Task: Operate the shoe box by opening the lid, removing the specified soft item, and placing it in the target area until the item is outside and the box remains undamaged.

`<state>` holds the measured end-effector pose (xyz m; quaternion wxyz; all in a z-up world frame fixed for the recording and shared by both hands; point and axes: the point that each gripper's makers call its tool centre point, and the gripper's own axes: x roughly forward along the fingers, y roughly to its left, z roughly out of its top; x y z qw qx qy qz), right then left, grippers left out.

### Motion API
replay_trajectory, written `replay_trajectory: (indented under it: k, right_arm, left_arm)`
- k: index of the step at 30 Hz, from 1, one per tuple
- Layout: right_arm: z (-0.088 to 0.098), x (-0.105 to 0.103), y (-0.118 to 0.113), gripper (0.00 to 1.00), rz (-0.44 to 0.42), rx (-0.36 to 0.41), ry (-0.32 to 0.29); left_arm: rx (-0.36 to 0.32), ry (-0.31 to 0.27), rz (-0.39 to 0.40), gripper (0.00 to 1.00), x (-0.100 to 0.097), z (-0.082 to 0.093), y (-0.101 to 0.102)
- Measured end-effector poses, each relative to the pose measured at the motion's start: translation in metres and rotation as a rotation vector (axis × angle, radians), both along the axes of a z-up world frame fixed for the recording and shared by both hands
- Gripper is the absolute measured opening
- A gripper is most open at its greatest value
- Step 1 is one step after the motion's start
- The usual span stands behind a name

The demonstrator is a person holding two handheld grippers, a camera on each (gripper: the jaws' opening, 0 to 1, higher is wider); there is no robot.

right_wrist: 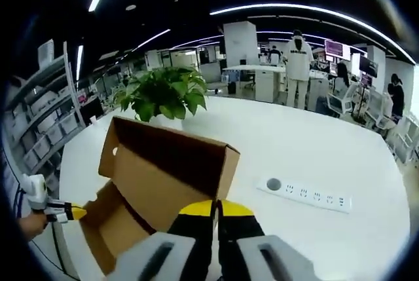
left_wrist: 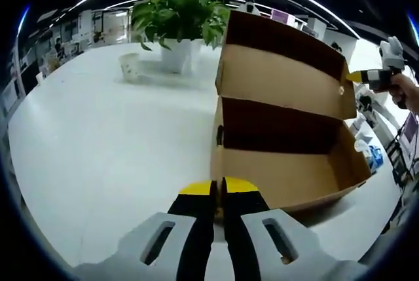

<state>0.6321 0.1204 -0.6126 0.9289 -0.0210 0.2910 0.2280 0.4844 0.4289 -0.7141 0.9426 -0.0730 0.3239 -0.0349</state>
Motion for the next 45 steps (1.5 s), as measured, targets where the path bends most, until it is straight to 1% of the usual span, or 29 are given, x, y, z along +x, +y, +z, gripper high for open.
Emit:
replay_trajectory:
  k: [3, 8, 20, 25, 28, 32, 35, 37, 39, 43, 45]
  right_arm:
    - [0.002, -0.005, -0.002, 0.0, 0.001, 0.013, 0.002]
    - [0.002, -0.016, -0.003, 0.0, 0.009, 0.011, -0.015]
    - [0.009, -0.039, 0.0, 0.0, 0.044, -0.003, -0.057]
    - [0.011, -0.049, 0.002, 0.0, 0.072, -0.046, -0.111]
    - [0.011, -0.055, 0.001, 0.0, 0.067, -0.038, -0.118]
    - [0.012, -0.065, 0.002, 0.0, 0.074, -0.044, -0.141]
    - [0.011, -0.07, 0.002, 0.0, 0.059, -0.025, -0.161]
    - [0.011, -0.074, 0.003, 0.0, 0.05, -0.029, -0.182]
    - [0.009, -0.071, 0.003, 0.0, 0.047, -0.035, -0.197]
    - [0.008, -0.079, 0.002, 0.0, 0.04, -0.019, -0.201]
    - [0.006, -0.077, 0.001, 0.0, 0.039, -0.014, -0.201]
  left_arm:
    - [0.001, 0.0, -0.005, 0.02, 0.0, 0.0, 0.0]
    - [0.009, 0.001, -0.018, 0.02, 0.0, 0.0, 0.0]
    - [0.007, -0.001, -0.014, 0.02, 0.001, -0.001, 0.001]
    - [0.005, -0.004, -0.015, 0.02, 0.0, 0.0, 0.0]
    - [0.006, -0.002, -0.02, 0.02, 0.0, 0.0, 0.0]
    - [0.008, -0.007, -0.023, 0.02, 0.0, 0.0, -0.001]
    - [0.011, -0.008, -0.024, 0.02, 0.0, 0.0, -0.001]
    - [0.011, -0.008, -0.025, 0.02, -0.001, 0.0, -0.001]
    - [0.011, -0.009, -0.028, 0.02, -0.001, 0.0, -0.001]
    - [0.013, -0.009, -0.032, 0.02, -0.001, 0.001, -0.002]
    - [0.014, -0.009, -0.036, 0.02, -0.001, 0.001, -0.001]
